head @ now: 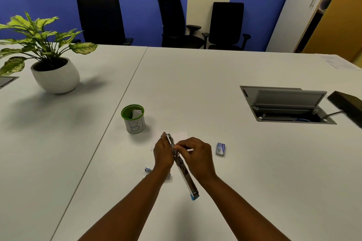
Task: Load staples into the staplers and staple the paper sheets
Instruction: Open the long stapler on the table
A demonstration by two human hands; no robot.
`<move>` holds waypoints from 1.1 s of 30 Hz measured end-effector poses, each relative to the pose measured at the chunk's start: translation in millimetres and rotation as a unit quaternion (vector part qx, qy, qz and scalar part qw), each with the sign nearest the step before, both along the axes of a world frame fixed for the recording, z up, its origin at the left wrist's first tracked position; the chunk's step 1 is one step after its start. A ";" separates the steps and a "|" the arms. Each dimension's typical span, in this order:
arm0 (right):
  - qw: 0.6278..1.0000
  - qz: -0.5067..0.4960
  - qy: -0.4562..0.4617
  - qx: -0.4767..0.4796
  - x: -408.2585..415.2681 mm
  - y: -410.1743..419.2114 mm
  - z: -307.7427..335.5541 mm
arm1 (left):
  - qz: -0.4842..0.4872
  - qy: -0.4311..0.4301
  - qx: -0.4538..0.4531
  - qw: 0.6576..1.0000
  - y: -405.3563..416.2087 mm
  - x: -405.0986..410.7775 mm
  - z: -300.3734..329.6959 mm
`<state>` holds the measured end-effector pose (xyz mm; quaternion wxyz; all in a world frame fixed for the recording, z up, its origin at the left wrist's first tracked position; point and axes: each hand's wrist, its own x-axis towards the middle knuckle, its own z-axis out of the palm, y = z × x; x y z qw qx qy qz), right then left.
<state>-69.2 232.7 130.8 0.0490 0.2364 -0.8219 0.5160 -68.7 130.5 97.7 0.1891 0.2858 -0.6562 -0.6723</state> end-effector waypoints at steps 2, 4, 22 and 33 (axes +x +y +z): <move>1.000 0.014 0.019 0.011 2.3 2.4 -1.5 | 0.028 -0.011 0.026 0.999 -7.2 -2.6 0.8; 0.998 0.025 0.050 0.004 8.1 4.5 -5.4 | 0.049 -0.011 0.065 0.997 -15.0 -5.3 3.4; 0.859 0.145 -0.486 -0.072 -11.9 42.6 -20.6 | -0.203 0.024 0.024 0.979 -18.9 5.1 5.3; 0.919 0.105 -0.377 0.053 -24.2 74.7 -48.0 | -0.336 -0.085 -0.071 0.935 -41.5 21.8 -16.8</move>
